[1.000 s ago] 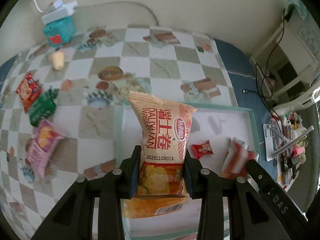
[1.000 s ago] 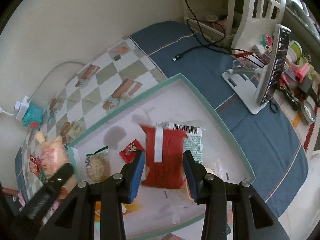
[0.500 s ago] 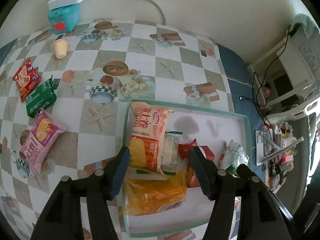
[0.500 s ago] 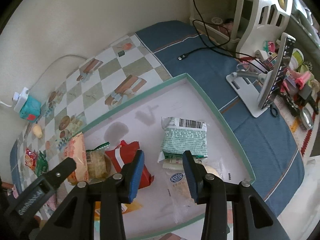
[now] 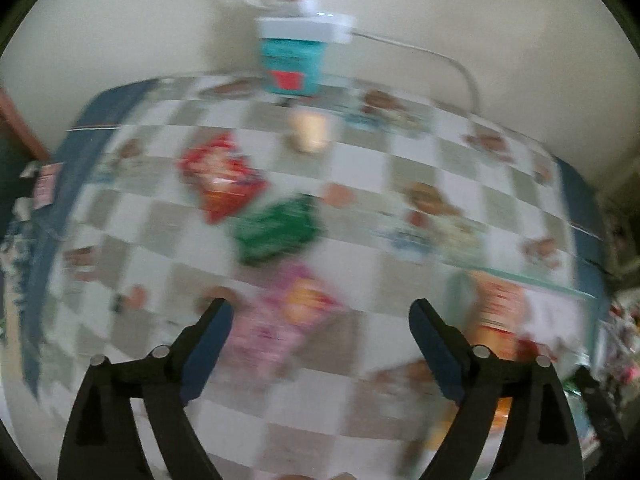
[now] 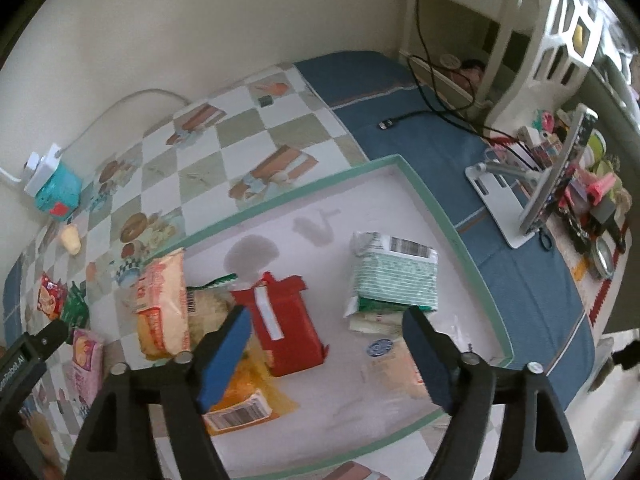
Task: Organize snacks
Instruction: 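Move both tools back toward the remaining snacks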
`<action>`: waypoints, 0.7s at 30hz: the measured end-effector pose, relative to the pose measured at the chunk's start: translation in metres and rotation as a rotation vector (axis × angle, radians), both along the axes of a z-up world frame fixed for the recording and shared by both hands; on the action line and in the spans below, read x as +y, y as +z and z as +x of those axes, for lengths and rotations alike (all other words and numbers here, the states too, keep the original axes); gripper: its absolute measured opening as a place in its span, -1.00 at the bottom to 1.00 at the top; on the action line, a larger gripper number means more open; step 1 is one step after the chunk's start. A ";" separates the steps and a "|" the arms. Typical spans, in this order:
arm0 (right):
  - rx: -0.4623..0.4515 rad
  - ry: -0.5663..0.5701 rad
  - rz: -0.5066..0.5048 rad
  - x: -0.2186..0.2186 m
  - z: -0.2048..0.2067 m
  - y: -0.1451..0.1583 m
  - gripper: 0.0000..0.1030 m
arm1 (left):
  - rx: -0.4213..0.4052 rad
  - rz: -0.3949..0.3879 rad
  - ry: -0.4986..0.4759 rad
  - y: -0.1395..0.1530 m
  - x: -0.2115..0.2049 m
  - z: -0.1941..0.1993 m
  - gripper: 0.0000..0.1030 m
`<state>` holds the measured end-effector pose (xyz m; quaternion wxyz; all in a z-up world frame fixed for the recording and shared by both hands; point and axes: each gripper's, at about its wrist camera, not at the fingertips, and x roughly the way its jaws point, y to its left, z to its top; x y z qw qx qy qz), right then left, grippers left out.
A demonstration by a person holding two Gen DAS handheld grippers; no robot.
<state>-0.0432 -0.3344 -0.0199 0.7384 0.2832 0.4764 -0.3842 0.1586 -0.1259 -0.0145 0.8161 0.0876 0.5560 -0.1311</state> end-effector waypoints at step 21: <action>-0.045 0.271 -0.051 0.120 0.105 0.007 1.00 | -0.066 0.035 0.404 0.019 0.182 0.067 0.87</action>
